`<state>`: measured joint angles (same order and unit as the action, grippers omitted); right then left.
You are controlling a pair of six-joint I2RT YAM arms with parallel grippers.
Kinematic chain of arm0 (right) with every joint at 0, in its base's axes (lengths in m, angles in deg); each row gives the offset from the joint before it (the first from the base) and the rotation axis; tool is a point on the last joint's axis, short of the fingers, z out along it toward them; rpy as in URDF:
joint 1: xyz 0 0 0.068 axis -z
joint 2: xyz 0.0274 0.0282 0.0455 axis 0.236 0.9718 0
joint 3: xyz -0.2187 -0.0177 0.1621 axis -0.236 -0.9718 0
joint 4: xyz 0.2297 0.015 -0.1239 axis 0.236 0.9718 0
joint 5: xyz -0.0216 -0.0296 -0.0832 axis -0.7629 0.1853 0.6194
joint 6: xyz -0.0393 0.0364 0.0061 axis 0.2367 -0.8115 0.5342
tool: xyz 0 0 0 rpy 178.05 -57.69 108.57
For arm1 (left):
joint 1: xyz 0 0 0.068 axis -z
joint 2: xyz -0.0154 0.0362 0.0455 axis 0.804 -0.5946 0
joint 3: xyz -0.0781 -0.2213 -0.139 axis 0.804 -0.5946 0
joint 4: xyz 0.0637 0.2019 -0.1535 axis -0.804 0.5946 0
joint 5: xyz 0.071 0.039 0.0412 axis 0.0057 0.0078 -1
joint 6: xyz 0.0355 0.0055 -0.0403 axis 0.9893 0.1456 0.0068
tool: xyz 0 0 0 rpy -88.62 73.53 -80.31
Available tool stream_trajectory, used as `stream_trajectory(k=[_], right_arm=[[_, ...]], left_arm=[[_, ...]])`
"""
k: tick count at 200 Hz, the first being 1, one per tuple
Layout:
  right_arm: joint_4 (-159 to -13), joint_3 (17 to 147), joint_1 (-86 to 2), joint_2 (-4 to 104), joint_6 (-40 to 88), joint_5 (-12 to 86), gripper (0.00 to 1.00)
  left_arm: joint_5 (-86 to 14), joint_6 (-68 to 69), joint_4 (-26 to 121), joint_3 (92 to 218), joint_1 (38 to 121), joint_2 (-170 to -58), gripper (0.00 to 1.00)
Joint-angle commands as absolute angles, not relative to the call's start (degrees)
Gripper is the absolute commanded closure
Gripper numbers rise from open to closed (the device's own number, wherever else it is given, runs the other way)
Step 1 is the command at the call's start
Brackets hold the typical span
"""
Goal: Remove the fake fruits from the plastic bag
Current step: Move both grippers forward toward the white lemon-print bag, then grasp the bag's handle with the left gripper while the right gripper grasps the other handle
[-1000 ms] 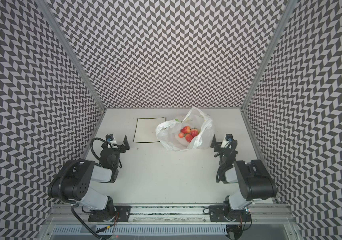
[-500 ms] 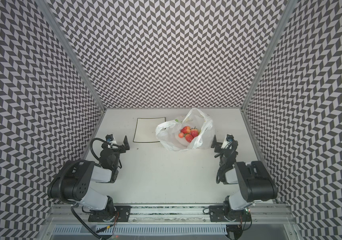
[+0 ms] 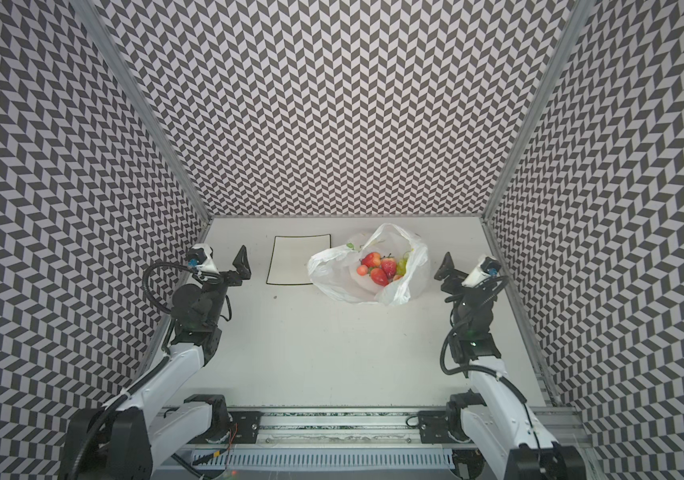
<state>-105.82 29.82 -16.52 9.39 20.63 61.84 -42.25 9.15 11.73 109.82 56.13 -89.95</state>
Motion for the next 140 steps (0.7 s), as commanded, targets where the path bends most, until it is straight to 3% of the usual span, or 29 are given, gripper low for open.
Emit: stream_trajectory(k=[1,32,84,113,140], right_arm=[[-80.61,35.06,-16.55,5.24,9.54,61.66,0.03],[-65.1,44.88,-16.64,2.14,7.61,55.69,0.06],[-53.12,60.56,-16.63,4.51,11.93,38.97,0.06],[-46.24,68.47,-16.75,9.27,14.3,29.54,0.06],[-39.56,74.34,-17.39,12.76,15.48,27.24,0.06]], left_arm=[[-31.25,4.43,28.04,115.95,58.01,-86.78,0.05],[-25.07,3.83,37.16,122.74,65.67,-84.62,0.05],[-27.72,8.45,45.3,129.32,81.32,-86.74,0.01],[-28.17,11.35,47.42,131.61,84.53,-90.75,0.0],[-31.52,12.7,47.52,133.1,85.28,-94.73,0.07]])
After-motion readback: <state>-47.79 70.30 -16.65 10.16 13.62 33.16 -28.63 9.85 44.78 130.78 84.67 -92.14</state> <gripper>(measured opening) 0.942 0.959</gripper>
